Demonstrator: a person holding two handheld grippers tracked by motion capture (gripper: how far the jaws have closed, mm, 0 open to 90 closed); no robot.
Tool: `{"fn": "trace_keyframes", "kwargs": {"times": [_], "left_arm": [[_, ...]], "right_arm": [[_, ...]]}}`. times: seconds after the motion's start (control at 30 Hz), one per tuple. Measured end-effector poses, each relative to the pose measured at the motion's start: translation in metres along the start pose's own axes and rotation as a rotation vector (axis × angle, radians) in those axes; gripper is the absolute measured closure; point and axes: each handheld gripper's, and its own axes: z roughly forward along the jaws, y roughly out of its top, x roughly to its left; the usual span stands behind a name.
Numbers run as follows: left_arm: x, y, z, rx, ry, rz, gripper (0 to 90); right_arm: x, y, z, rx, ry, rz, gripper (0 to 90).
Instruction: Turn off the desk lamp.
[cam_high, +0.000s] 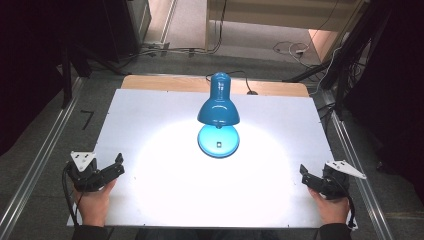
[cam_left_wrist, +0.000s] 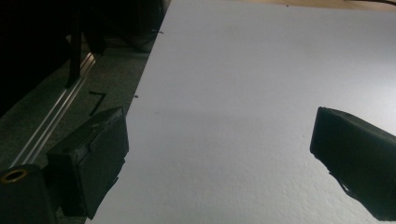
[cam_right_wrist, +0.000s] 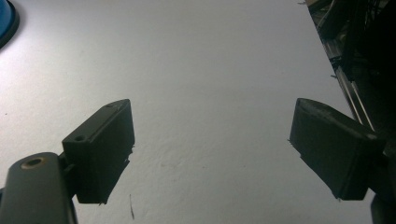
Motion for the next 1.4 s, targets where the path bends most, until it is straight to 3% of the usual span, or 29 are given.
{"fn": "trace_keyframes", "kwargs": {"times": [0.73, 1.4], "left_arm": [[-0.003, 0.000, 0.000, 0.001, -0.006, 0.015, 5.1], [-0.001, 0.000, 0.000, 0.001, -0.009, 0.005, 5.3]], "right_arm": [[0.010, 0.005, 0.001, -0.002, 0.027, 0.001, 12.4], [0.035, 0.015, 0.011, 0.011, 0.048, -0.058, 12.5]]}}
